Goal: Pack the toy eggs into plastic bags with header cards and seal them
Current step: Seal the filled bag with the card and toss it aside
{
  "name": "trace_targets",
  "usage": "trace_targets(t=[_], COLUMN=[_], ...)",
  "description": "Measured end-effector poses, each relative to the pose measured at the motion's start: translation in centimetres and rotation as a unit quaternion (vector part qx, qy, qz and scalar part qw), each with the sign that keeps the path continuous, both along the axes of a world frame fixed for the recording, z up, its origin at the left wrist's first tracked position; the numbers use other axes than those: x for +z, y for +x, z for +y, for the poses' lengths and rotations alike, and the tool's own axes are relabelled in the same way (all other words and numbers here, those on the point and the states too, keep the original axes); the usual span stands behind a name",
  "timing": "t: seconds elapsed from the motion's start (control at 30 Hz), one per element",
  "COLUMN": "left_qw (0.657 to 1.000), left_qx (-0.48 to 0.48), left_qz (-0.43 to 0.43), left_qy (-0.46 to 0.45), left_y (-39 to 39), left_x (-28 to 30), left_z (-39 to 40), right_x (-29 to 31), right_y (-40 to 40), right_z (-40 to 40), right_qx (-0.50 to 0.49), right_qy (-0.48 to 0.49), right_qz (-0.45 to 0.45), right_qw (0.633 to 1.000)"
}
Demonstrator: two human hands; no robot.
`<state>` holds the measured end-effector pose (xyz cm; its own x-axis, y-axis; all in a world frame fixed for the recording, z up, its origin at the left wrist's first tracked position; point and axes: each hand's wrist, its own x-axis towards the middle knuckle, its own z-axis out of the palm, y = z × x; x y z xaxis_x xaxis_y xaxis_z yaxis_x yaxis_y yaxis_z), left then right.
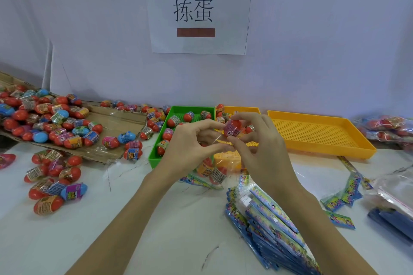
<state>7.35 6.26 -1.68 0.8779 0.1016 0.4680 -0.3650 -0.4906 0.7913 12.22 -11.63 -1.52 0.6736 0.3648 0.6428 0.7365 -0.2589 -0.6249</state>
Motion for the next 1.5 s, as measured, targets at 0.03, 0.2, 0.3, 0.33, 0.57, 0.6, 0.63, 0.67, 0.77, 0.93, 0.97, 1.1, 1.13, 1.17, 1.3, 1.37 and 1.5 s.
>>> trace_targets(t=[0.03,0.2,0.3,0.33,0.57,0.6,0.63,0.67,0.77,0.93,0.97,1.1,1.13,1.17,1.3,1.37,1.5], left_qw=[1.000,1.000,1.000,1.000,1.000,1.000,1.000,1.000,1.000,1.000,1.000,0.999,0.999,1.000,0.991,0.973,0.929], left_qx=[-0.004,-0.007,0.009,0.014,-0.004,-0.004,-0.003,0.000,0.007,-0.007,-0.012,-0.022,-0.012,0.004,0.093,0.156,0.197], left_qz=[0.000,0.013,0.015,0.014,0.012,0.013,0.013,0.012,0.012,0.016,0.019,0.032,0.032,0.030,0.007,-0.005,-0.014], left_qy=[-0.001,-0.016,-0.011,-0.007,-0.016,-0.015,-0.014,-0.012,-0.004,-0.004,-0.004,0.005,0.006,-0.001,-0.094,-0.170,-0.314], left_y=[-0.1,0.0,0.1,0.1,0.1,0.0,0.0,0.0,0.0,0.0,0.0,0.1,0.0,0.1,0.2,0.4,0.3], left_x=[0.0,-0.1,-0.1,-0.1,0.0,0.1,0.1,0.1,0.1,0.0,0.0,0.1,0.3,0.5,0.7,0.4,0.2], left_z=[0.0,0.2,0.2,0.3,0.2,0.2,0.2,0.2,0.4,0.5,0.5,1.3,1.8,2.4,5.2,6.0,7.2], right_x=[0.0,0.6,0.8,0.9,0.3,0.3,0.3,0.4,0.5,0.5,0.4,-0.5,-0.7,-0.9,-1.8,-2.6,-4.2], right_y=[-0.1,0.4,0.5,0.5,0.6,0.6,0.7,0.6,0.5,-0.1,-0.2,-0.5,-0.7,-0.8,-0.5,-0.5,-0.7], right_z=[0.0,-0.6,-1.1,-1.2,-0.7,-0.7,-0.8,-0.8,-1.0,-0.5,-0.3,0.3,0.6,0.8,2.0,2.6,4.2], right_qx=[0.006,0.079,0.130,0.141,0.073,0.072,0.074,0.078,0.080,0.112,0.122,0.155,0.155,0.152,0.118,0.120,0.069], right_qy=[0.002,0.022,0.030,0.036,0.049,0.048,0.045,0.041,0.017,-0.026,-0.033,-0.059,-0.043,-0.014,0.041,-0.024,-0.215], right_qz=[0.017,0.129,0.178,0.188,0.170,0.177,0.184,0.189,0.188,0.134,0.130,0.115,0.106,0.096,0.085,0.089,0.040], right_qw=[1.000,0.988,0.975,0.971,0.982,0.980,0.979,0.978,0.979,0.984,0.983,0.979,0.981,0.984,0.988,0.988,0.973])
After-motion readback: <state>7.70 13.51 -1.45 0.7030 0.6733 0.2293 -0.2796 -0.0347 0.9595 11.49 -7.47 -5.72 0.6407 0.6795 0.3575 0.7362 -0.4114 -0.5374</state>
